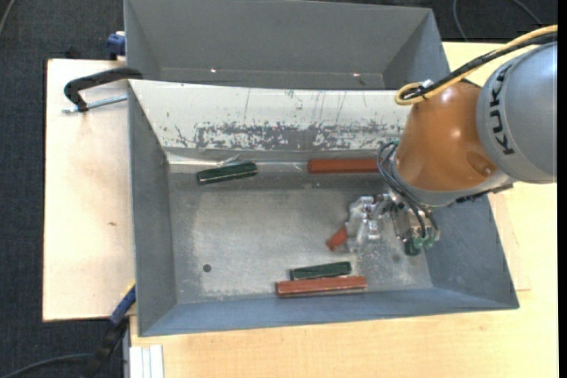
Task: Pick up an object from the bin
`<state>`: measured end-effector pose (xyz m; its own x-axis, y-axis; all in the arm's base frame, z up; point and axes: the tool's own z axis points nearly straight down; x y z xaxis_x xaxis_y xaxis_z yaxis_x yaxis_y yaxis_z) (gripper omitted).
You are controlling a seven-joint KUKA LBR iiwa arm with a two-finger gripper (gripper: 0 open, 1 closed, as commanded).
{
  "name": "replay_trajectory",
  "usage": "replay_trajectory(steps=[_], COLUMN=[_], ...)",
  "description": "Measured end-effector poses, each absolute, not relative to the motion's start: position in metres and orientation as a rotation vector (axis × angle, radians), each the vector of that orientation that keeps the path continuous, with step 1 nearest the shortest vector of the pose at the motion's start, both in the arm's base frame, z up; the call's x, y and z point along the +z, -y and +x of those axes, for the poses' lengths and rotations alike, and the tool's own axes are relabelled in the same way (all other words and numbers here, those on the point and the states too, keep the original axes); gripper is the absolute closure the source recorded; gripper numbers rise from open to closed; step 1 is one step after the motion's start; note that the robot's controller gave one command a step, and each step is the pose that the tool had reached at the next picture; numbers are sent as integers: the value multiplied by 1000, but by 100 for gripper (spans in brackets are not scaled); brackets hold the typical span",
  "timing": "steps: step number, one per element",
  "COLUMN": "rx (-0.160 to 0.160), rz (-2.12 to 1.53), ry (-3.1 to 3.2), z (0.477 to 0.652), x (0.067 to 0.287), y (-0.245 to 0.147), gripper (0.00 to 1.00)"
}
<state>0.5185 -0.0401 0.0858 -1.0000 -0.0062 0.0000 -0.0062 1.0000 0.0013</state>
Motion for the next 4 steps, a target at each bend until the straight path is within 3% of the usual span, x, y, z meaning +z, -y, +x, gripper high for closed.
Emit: replay_trajectory(steps=[1,2,3,4], rx=[-2,-2,-2,-2], rz=[10,10,10,10], ry=[3142,3142,3142,3142], z=[518,518,518,518], x=[86,86,86,86], y=[40,40,40,40], gripper=[0,100,0,100])
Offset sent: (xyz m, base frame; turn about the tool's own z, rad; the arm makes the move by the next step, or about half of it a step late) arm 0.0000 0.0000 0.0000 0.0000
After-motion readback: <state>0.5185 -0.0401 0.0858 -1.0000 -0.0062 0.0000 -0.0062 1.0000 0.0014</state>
